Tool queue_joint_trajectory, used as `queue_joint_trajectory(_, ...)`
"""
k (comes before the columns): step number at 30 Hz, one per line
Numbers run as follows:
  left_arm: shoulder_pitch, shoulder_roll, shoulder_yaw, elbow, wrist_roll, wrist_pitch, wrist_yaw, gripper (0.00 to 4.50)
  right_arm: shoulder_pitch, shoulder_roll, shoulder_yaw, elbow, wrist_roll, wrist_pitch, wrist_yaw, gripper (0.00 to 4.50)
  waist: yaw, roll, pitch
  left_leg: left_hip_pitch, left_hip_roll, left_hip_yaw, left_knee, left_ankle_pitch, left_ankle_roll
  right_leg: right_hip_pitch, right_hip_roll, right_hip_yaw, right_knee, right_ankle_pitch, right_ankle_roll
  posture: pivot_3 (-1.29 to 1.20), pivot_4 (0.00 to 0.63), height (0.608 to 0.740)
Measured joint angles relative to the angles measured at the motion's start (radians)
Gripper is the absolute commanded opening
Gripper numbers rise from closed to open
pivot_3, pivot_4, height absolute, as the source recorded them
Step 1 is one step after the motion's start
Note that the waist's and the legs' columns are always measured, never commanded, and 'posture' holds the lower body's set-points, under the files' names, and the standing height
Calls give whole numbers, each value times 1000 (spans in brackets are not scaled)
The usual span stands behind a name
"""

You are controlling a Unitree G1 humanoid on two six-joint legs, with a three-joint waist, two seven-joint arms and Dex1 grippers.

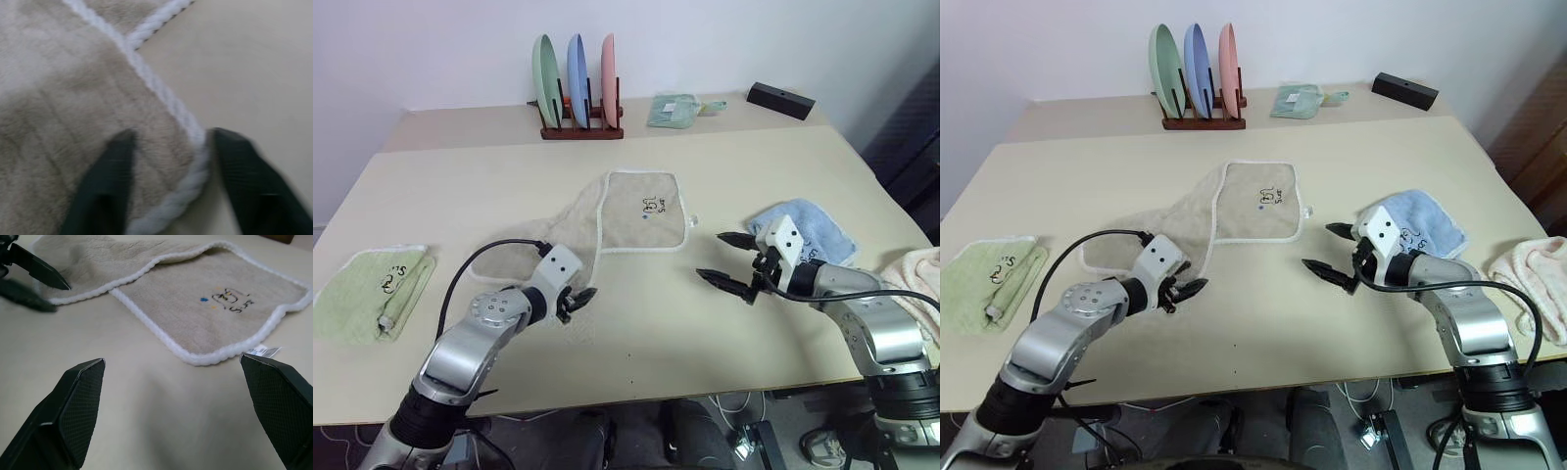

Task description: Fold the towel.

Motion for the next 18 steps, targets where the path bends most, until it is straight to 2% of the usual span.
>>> queue_joint_trajectory(1,-1,0,7,10,1,-7,3,328,0,0,0,0,-3,-1,0,4500,0,0,0,0,0,0,0,0,0,0,0,0,0,0,0,0,150,740)
queue_joint_trajectory(2,0,0,17,18,2,-12,5,60,2,0,0,0,-5,-1,0,4500,0,0,0,0,0,0,0,0,0,0,0,0,0,0,0,0,150,740)
queue_joint_trajectory(10,24,38,42,40,5,-112,-22,60,20,6,0,-2,-7,-2,-13,4500,-1,0,0,0,0,0,0,0,0,-1,0,0,0,0,0,0,150,740)
queue_joint_trajectory(15,219,136,163,-142,-100,-200,-181,60,-43,15,42,23,-58,-49,-20,4500,-3,0,0,-1,0,1,0,0,0,-1,0,0,0,0,0,0,150,740)
queue_joint_trajectory(18,445,233,244,-261,-194,-219,-322,60,-144,23,90,110,-140,-113,-42,4500,-11,1,1,-1,0,2,-1,0,0,-2,0,2,0,0,0,0,150,740)
